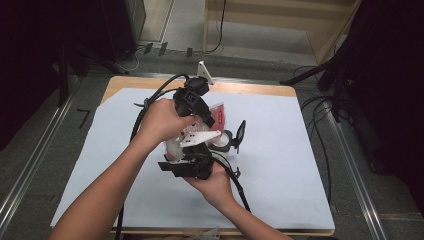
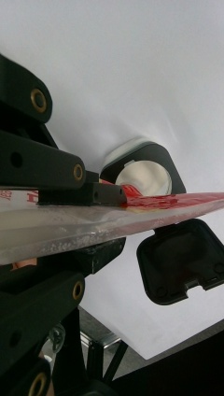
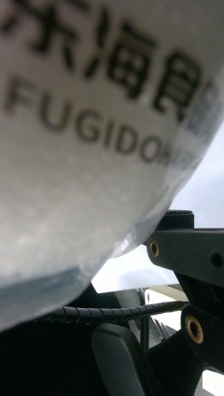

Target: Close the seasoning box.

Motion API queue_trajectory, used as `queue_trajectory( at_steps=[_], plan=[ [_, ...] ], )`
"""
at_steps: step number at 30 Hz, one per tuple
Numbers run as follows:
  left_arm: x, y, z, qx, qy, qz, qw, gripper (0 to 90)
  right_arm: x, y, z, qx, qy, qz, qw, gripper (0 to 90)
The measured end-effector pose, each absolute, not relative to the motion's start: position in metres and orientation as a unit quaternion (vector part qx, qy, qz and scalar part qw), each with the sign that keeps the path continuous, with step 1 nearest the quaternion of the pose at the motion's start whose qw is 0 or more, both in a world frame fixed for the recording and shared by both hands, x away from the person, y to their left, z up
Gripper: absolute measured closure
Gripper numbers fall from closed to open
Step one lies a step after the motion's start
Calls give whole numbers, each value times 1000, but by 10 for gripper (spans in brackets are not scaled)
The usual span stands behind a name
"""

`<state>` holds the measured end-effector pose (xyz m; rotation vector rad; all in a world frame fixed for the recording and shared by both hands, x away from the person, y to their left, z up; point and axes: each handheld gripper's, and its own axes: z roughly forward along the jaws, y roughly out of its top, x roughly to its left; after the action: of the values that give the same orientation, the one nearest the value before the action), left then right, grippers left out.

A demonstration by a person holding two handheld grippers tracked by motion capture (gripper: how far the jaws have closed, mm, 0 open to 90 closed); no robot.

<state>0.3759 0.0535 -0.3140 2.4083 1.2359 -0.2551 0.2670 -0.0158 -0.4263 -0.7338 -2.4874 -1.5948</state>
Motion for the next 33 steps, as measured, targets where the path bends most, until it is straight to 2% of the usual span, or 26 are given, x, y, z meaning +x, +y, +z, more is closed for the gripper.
queue_trajectory(
  at_steps=[14,17,33],
  plan=[
    [376,51,-311,871,439,-84,205,761,265,-14,-425,-242,-812,-528,48,611],
    [375,51,-311,871,438,-83,205,760,264,-14,-424,-243,-814,-527,42,637],
    [367,50,-305,871,437,-62,216,747,269,-20,-426,-252,-801,-540,52,639]
  ],
)
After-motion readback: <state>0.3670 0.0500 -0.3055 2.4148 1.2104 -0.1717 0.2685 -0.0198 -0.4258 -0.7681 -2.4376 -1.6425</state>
